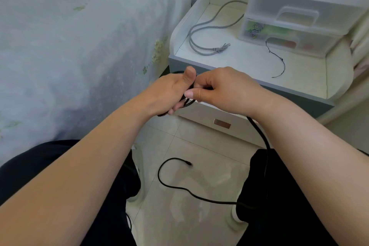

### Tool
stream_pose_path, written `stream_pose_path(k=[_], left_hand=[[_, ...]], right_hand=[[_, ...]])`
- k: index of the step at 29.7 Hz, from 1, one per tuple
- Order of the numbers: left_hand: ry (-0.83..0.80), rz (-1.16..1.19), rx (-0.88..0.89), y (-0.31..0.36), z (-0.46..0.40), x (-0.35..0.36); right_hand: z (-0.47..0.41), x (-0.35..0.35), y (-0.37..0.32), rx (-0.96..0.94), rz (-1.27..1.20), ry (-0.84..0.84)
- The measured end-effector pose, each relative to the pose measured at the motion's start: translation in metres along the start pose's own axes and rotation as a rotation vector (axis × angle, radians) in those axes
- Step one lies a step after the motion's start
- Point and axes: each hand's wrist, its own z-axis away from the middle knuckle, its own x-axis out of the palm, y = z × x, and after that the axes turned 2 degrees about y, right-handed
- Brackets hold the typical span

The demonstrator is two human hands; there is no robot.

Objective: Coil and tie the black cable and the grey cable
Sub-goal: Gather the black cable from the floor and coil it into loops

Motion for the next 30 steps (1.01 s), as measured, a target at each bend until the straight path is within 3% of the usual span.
stream_pose_path(k=[5, 10, 14, 17, 19, 22, 24, 30], left_hand=[[-0.216, -0.064, -0.022, -0.001, 0.002, -0.003], [-0.263, -0.109, -0.1, -0.003, 0.003, -0.006], [-0.212, -0.006, -0.11, -0.007, 0.008, -0.009], [-0.225, 0.194, -0.087, -0.006, 0.011, -0.014], [-0.244, 0.362, -0.067, -0.005, 0.013, -0.015], [-0.281, 0.59, -0.07, -0.004, 0.017, -0.02], [-0.311, 0.697, -0.077, -0.004, 0.018, -0.024], [-0.394, 0.851, -0.128, 0.004, 0.019, -0.027]], right_hand=[[-0.003, 0.001, 0.008, 0.013, 0.039, -0.106], [-0.009, 0.001, 0.019, 0.062, 0.0, -0.117], [-0.014, -0.012, 0.031, 0.078, -0.396, -0.018], [-0.012, -0.022, 0.035, 0.06, -0.516, 0.1], [-0.011, -0.015, 0.039, 0.031, -0.389, 0.233], [-0.009, 0.009, 0.036, -0.059, 0.095, 0.55], [-0.008, 0.023, 0.032, -0.1, 0.212, 0.685], [0.005, 0.033, 0.032, -0.116, 0.156, 0.676]])
